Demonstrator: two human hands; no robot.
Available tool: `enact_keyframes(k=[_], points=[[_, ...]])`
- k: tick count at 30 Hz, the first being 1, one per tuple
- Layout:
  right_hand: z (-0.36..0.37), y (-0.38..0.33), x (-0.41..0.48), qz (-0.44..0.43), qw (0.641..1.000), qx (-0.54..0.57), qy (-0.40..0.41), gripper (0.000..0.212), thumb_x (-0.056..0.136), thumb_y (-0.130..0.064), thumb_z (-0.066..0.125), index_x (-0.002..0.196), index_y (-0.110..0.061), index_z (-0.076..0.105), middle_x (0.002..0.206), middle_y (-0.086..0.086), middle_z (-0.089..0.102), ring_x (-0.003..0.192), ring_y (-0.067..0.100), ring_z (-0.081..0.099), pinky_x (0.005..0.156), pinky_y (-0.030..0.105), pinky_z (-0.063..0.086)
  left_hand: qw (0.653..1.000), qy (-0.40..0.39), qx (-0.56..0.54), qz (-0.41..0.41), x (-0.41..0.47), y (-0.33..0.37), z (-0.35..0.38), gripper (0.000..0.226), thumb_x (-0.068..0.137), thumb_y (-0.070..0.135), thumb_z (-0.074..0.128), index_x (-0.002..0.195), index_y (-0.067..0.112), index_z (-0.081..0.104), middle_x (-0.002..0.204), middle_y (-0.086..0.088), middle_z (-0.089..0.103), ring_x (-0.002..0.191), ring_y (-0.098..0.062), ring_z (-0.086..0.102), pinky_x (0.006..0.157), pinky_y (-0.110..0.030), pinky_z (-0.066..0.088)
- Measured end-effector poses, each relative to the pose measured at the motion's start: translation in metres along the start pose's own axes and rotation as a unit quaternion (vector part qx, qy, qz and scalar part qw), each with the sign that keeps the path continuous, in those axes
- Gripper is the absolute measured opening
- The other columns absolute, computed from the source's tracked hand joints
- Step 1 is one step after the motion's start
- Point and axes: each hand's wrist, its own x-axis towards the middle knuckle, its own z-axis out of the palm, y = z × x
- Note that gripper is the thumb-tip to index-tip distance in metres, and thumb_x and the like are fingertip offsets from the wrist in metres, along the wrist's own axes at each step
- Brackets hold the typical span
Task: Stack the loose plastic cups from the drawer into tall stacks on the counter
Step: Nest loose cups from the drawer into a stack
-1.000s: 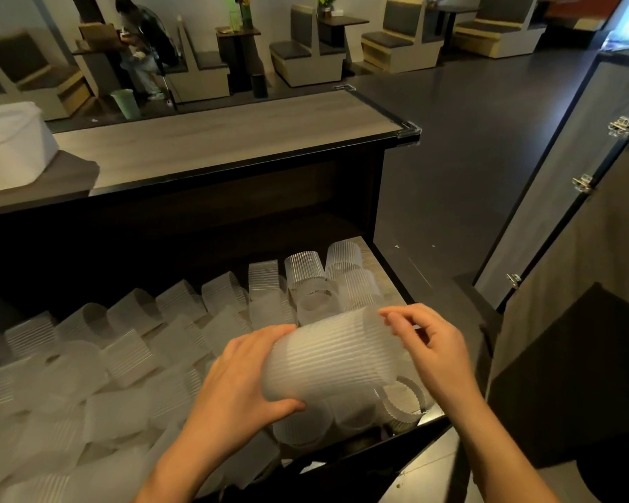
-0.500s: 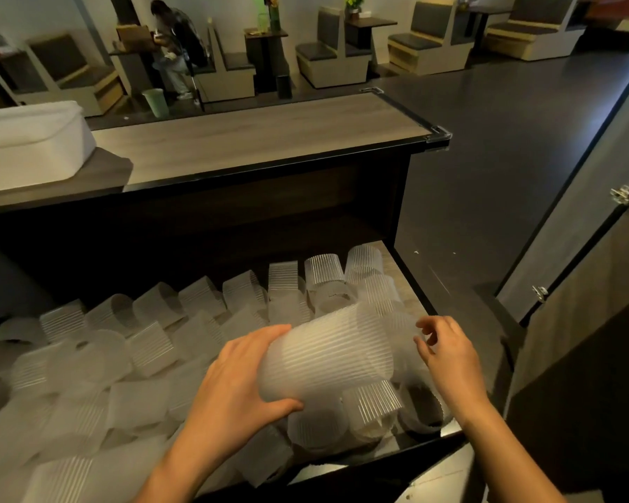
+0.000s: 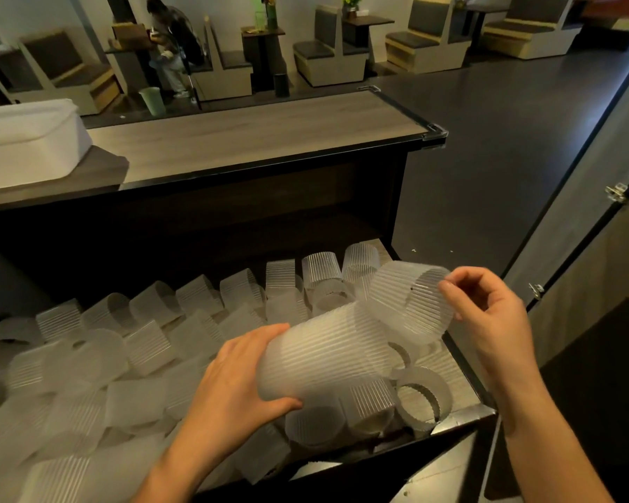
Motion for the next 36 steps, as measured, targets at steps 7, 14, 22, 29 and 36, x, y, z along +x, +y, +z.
enact_keyframes(k=[7,14,22,29,36], points=[[0.005,-0.005,-0.008,0.023,0.996,0.009,-0.089,0.01,0.08,-0.012,0.062,0.078,-0.022,0.062,0.075,-0.01,0.063,0.069,-0.001,0.057,0.066,0.022,0.049,1.0,0.001,0.0,0.0,-0.001,0.0,0.001,0.078,0.048,0.067,0.059,0.119,0.062,0.027,0.123,0.04,0.035,0.116,0.003,0.032,0.099,-0.032,0.035],[0.03,0.007,-0.021,0.008,0.982,-0.075,-0.174,0.01,0.08,-0.013,0.064,0.078,-0.021,0.06,0.075,-0.005,0.06,0.066,-0.005,0.053,0.065,0.01,0.046,1.0,-0.004,0.005,0.018,-0.004,0.005,0.0,0.074,0.047,0.068,0.057,0.115,0.065,0.026,0.12,0.047,0.032,0.115,0.007,0.03,0.095,-0.023,0.032],[0.028,0.021,0.0,-0.059,0.982,-0.126,-0.13,0.012,0.09,-0.024,0.05,0.086,-0.029,0.061,0.082,-0.011,0.059,0.074,-0.002,0.055,0.064,0.008,0.043,1.0,0.009,0.003,0.012,-0.004,0.0,-0.002,0.078,0.05,0.063,0.066,0.118,0.061,0.028,0.12,0.044,0.033,0.115,0.004,0.032,0.092,-0.024,0.033],[0.027,0.077,0.051,-0.01,0.907,-0.392,-0.153,0.055,0.083,-0.028,0.063,0.133,-0.017,0.041,0.132,0.002,0.044,0.116,0.017,0.048,0.095,0.038,0.046,1.0,0.021,0.014,0.001,-0.007,-0.004,-0.004,0.083,0.059,0.045,0.08,0.125,0.052,0.031,0.119,0.041,0.033,0.115,-0.002,0.033,0.089,-0.023,0.031],[0.052,0.097,0.069,0.002,0.892,-0.427,-0.148,0.05,0.086,-0.025,0.06,0.131,-0.017,0.041,0.131,0.003,0.045,0.114,0.022,0.05,0.087,0.036,0.047,1.0,0.024,0.012,0.004,-0.009,-0.001,-0.004,0.079,0.06,0.042,0.08,0.117,0.057,0.028,0.115,0.045,0.029,0.112,0.001,0.032,0.088,-0.022,0.028]])
